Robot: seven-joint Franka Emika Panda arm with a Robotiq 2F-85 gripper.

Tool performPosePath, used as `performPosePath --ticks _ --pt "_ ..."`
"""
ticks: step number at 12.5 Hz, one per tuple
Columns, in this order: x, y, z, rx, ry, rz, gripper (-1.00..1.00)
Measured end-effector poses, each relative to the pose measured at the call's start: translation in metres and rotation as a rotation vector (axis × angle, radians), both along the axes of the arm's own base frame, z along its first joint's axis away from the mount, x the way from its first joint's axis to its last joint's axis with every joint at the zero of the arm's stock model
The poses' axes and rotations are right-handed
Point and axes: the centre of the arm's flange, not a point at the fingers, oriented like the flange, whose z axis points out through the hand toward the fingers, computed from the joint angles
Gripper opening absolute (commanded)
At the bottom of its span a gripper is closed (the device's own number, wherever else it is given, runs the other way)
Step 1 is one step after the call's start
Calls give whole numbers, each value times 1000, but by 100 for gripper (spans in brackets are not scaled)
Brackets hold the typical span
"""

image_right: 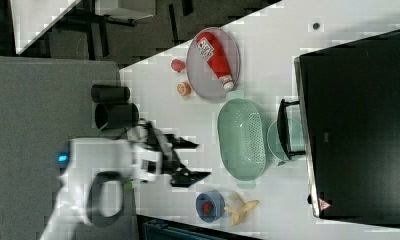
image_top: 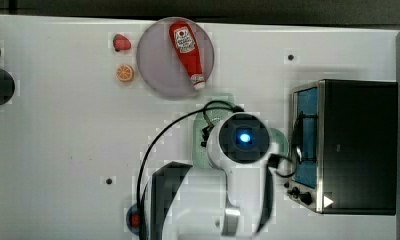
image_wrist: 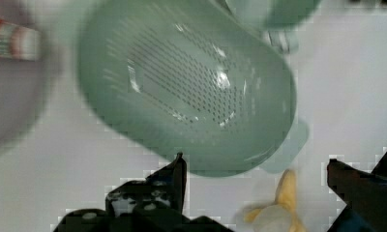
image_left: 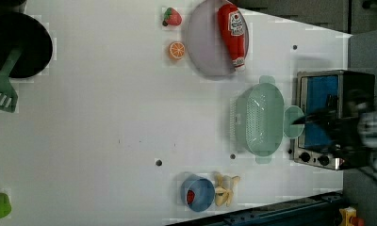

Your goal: Drag strainer right to left.

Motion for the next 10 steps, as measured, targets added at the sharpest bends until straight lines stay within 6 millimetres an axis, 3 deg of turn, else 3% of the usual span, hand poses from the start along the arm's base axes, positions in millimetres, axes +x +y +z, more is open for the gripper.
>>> performPosePath --ticks 1,3,8,10 --pt "-6 4 -29 -16 34 -21 100" --pt "-5 7 -65 -47 19 -117 100" --pt "21 11 -109 -58 -122 -313 100" --pt "31 15 -143 -60 -154 -343 100"
